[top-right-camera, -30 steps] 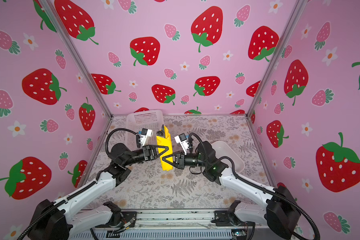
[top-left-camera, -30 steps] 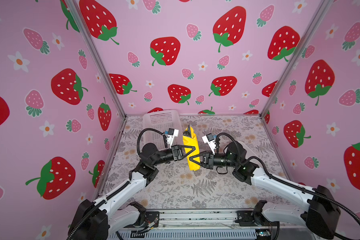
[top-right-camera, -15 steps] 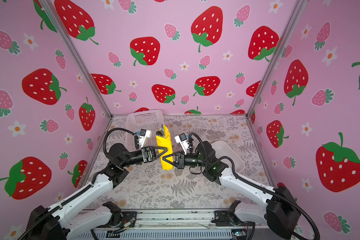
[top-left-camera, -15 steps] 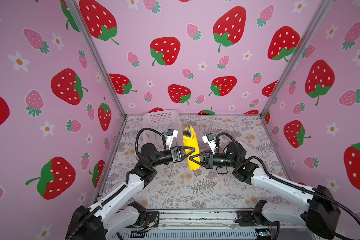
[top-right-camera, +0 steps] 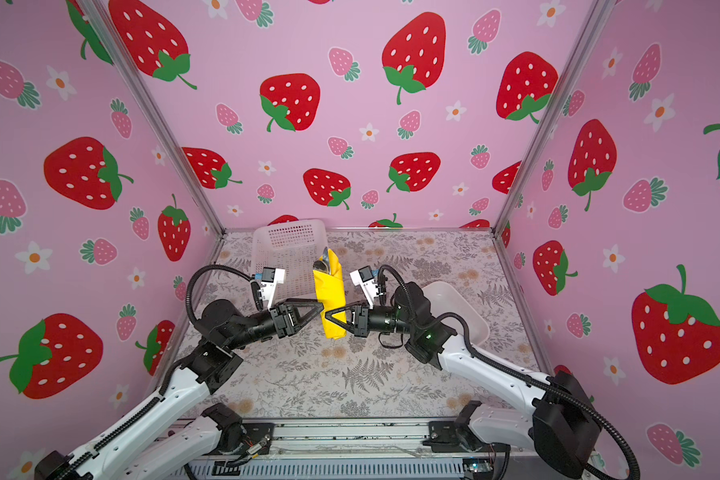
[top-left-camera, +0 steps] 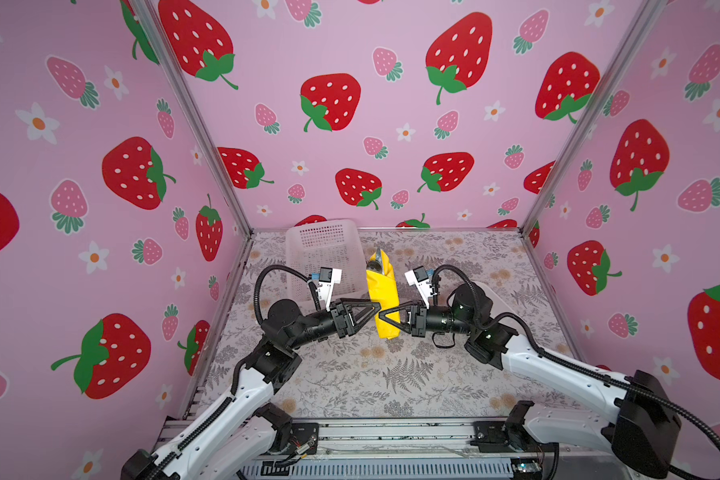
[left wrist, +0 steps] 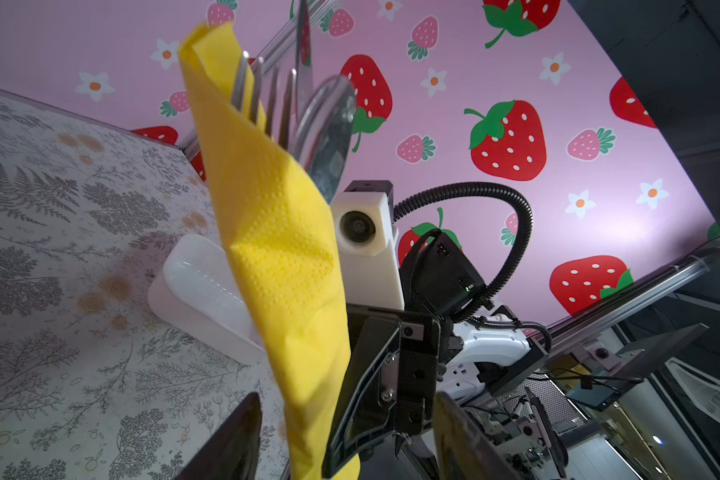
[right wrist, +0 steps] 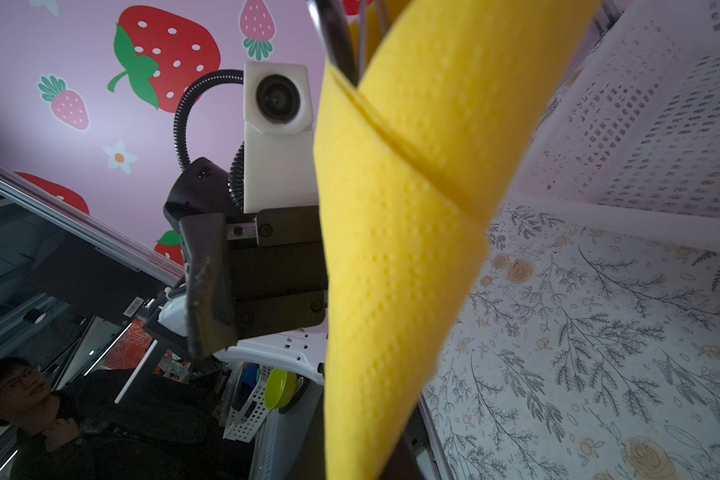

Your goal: Place the utensils on the paper napkin and roll it up

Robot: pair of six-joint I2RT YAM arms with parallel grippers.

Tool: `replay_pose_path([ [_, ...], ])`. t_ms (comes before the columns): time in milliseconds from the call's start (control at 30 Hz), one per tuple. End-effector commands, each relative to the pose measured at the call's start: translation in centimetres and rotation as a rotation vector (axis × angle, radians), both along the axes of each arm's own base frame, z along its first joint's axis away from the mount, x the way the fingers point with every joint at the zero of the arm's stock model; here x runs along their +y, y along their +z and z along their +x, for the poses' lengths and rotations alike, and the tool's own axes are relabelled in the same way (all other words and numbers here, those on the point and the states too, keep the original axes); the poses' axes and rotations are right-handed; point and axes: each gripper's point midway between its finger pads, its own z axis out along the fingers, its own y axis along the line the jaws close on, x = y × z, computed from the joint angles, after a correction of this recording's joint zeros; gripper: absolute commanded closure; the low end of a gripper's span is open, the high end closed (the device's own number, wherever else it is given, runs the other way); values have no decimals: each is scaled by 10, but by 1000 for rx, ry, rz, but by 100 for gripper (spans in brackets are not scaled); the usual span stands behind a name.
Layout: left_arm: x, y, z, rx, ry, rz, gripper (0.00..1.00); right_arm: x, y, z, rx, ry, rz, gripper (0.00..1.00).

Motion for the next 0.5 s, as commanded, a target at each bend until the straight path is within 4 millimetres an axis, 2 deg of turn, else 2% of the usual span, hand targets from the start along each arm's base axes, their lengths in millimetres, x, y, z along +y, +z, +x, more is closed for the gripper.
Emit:
replay_pose_path([
  [0, 4, 4, -3, -75, 30, 27, 30, -5, 30, -2, -73, -3, 77, 93],
  [100, -3, 5, -6, -45, -32, 38, 28, -5, 33, -5, -72, 9, 95, 93],
  [300, -16, 5, 1, 23, -96, -24, 28, -7, 36, -8, -72, 25, 117, 93],
  [467, -22, 18, 1, 2, -143, -52, 29, -6, 36, -11, -72, 46, 127, 93],
])
